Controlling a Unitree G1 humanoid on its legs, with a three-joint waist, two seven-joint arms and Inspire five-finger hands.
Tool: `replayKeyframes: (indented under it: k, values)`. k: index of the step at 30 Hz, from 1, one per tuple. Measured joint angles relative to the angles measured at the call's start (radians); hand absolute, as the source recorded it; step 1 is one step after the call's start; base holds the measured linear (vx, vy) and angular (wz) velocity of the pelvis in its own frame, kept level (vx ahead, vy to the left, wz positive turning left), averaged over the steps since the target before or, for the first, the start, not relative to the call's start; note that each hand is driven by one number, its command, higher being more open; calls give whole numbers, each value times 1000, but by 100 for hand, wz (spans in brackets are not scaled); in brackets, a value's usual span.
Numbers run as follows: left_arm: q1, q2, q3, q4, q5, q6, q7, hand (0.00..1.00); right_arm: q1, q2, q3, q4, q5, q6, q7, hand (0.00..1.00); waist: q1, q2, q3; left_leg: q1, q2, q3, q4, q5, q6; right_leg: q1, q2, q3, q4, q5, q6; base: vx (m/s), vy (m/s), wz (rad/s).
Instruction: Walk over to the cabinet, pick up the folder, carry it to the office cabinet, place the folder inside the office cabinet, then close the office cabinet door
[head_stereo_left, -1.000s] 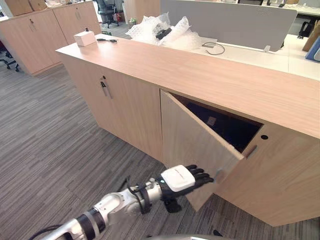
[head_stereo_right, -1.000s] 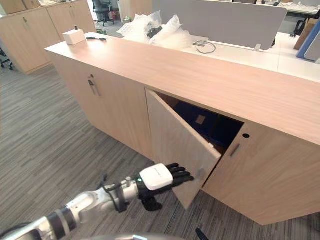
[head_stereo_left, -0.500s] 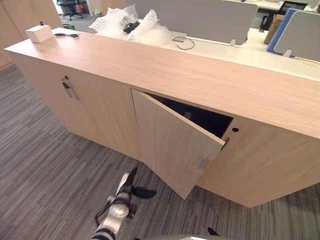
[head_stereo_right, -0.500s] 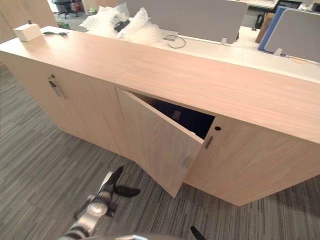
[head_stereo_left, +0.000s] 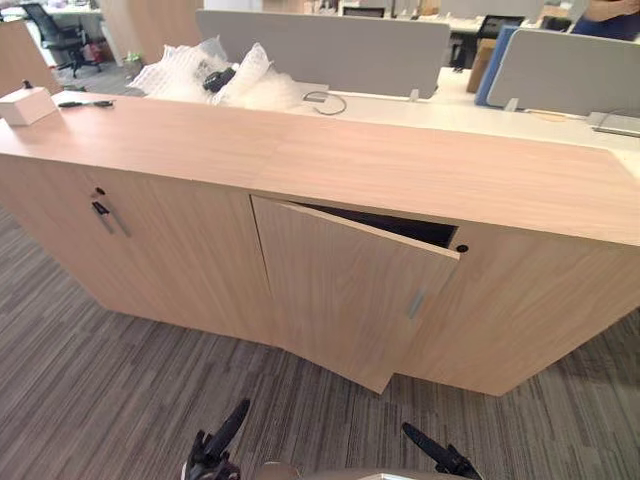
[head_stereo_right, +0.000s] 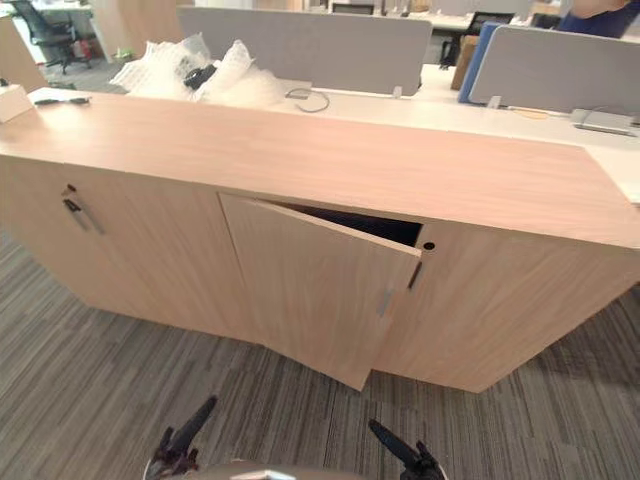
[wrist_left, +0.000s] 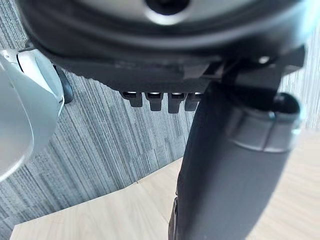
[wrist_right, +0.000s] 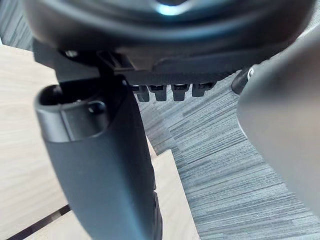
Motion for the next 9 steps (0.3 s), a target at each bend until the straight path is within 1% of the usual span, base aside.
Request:
replayKeyframes:
  k: [1,2,5,7,9]
  values:
    - [4,6,13,30,0,3,-5,100,1,1,0,12,2,1,0,100,-1,-6,-18,12,-4,4,-38,17,-5,-1,-3,3,-20,8,-5,60,0,-11]
    - [5,9,23,47,1,2,-6,100,1,3,-2,26,2,1,0,100,-1,-11,-30,24,-3,2,-73,33,-8,0,-3,1,-36,13,1,65,-24,-4]
    - [5,11,19,65,26,3,-15,100,9,4,-25,27,1,3,0,100,-2,-17,-46,53,6,-22,-125,54,-19,20,10,-19,-55,15,4,87,-84,13]
    - [5,14,-2,75,60,3,-23,100,13,2,-52,28,-2,6,2,100,-1,-9,-56,62,14,-31,-140,59,-27,27,19,-24,-58,15,2,143,-85,13]
    - [4,29,-61,85,117,0,-28,100,15,2,-85,40,-4,9,3,100,0,-4,-57,84,21,-36,-159,60,-28,42,25,-26,-59,15,1,122,-56,7]
